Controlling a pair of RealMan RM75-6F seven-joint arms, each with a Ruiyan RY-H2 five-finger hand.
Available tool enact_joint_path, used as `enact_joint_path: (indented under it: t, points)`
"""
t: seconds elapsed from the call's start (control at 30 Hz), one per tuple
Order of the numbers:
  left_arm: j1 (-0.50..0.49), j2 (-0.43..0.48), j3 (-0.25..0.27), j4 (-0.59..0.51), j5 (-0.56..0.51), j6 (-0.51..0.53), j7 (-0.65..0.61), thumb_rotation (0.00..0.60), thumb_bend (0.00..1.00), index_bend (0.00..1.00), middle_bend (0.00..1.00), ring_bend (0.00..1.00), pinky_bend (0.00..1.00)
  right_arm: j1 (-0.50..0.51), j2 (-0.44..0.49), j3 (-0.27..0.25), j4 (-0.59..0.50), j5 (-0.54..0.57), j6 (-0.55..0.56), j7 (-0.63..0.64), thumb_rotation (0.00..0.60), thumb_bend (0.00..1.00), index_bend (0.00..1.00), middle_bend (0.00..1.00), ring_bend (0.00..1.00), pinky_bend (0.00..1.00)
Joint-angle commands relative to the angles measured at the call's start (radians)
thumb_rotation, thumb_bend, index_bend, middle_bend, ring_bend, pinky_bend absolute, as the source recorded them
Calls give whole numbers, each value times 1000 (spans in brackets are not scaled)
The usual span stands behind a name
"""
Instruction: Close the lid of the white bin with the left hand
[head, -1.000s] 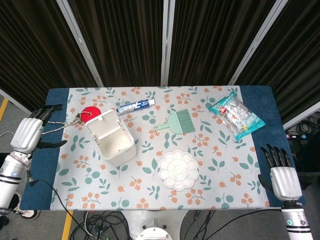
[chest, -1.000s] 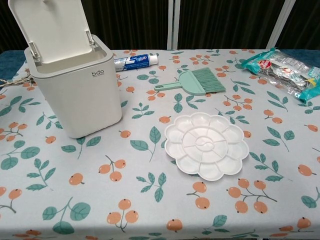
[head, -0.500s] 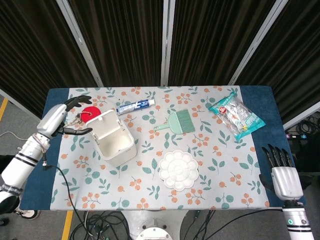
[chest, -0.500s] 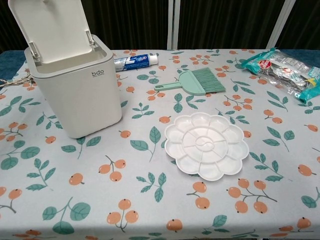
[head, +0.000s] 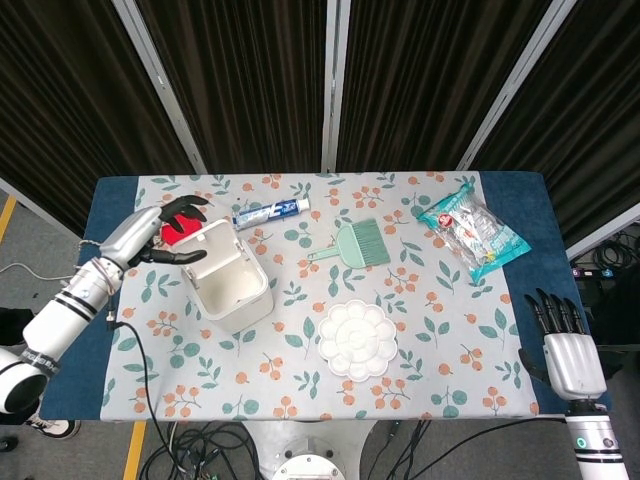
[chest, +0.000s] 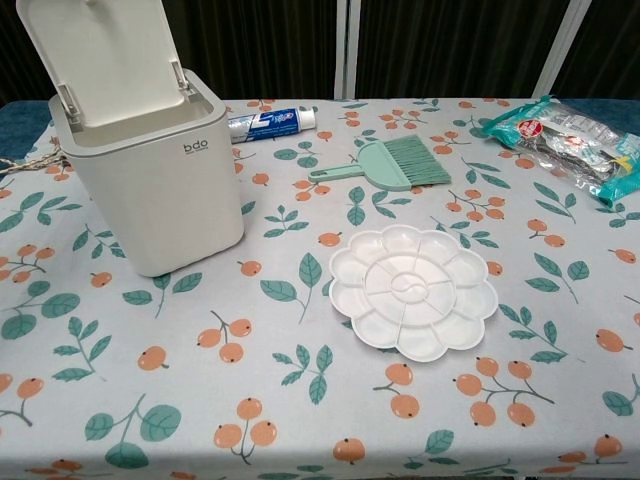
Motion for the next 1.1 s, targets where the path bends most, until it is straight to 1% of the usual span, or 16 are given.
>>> enact_joint_path:
  t: [0.03,0.43,0.6,0.8,0.9,1.1]
  points:
    - [-13,7,6,-1,-6,-28,-3,260,0,186,319,285,418,0,-1,0,3,1,-1,3,600,232,0,0,0,0]
    - [-26,12,14,-12,-22,-53,16,258,13,186,367,353,493,1,-6,0,10,-2,0,8,600,238,0,0,0,0]
    - [-27,19,13,-29,2,-55,-10,262,23,186,381,366,505,2,-6,1,12,1,-1,10,600,242,0,0,0,0]
    - [-35,37,24,-57,33,-67,6,261,23,186,385,370,509,2,-8,1,14,1,-1,11,600,242,0,0,0,0]
    - [-40,44,41,-79,59,-66,65,258,23,186,385,370,509,1,-11,3,17,2,2,10,600,243,0,0,0,0]
    - [-37,27,70,-123,75,-22,241,260,24,187,381,369,508,0,-15,5,24,3,6,16,600,247,0,0,0,0]
